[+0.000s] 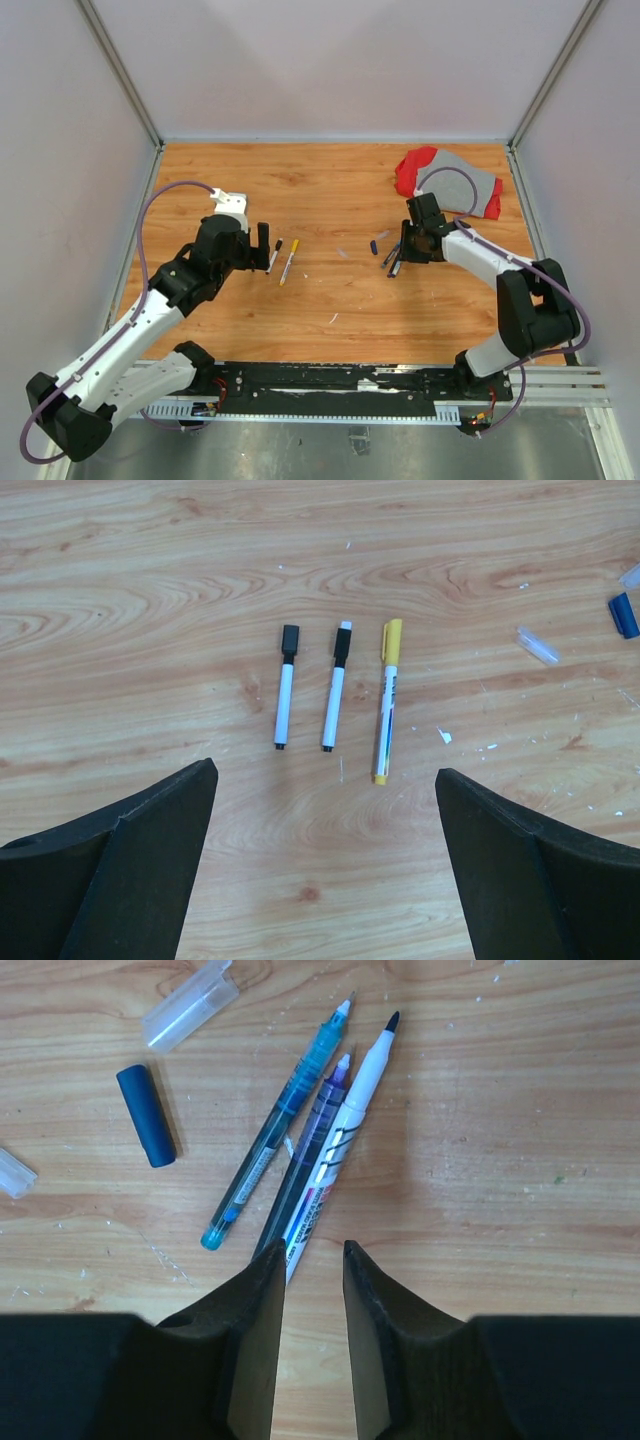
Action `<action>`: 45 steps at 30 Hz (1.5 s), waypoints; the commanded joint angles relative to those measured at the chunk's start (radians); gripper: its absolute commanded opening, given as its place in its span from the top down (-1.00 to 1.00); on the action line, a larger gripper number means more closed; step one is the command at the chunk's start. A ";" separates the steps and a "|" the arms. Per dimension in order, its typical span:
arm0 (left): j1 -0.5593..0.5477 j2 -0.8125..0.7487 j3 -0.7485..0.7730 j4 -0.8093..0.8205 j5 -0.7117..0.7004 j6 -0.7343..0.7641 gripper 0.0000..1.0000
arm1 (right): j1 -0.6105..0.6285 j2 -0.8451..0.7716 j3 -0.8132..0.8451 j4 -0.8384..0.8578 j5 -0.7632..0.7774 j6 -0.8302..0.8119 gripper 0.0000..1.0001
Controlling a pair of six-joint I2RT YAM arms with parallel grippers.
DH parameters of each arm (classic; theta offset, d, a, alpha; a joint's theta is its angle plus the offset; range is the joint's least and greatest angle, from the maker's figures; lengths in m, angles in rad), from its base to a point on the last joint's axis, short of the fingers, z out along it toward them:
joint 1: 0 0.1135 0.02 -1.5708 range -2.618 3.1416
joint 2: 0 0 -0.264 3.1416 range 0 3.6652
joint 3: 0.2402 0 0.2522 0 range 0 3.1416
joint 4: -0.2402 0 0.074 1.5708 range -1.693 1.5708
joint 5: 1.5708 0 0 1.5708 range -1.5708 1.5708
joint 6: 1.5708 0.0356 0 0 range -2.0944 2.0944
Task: Insert the pens into the pen caps
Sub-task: Pick up the pen from the center of the board.
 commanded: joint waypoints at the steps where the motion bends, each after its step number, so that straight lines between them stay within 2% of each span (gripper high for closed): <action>1: 0.006 0.005 -0.007 0.024 0.010 0.014 -0.92 | -0.020 0.024 0.033 0.019 -0.004 0.005 0.41; 25: 0.006 0.031 -0.007 0.022 0.001 0.019 -0.92 | -0.049 0.092 0.028 0.036 -0.017 -0.014 0.65; 34: 0.006 0.033 -0.007 0.022 0.004 0.018 -0.92 | -0.053 0.061 0.024 0.042 -0.036 -0.002 0.65; 39: 0.005 0.038 -0.007 0.023 0.008 0.021 -0.92 | -0.052 0.027 0.026 0.043 -0.044 0.015 0.56; 45: 0.006 0.041 -0.008 0.023 0.010 0.023 -0.92 | -0.052 0.069 0.044 0.041 -0.049 0.015 0.50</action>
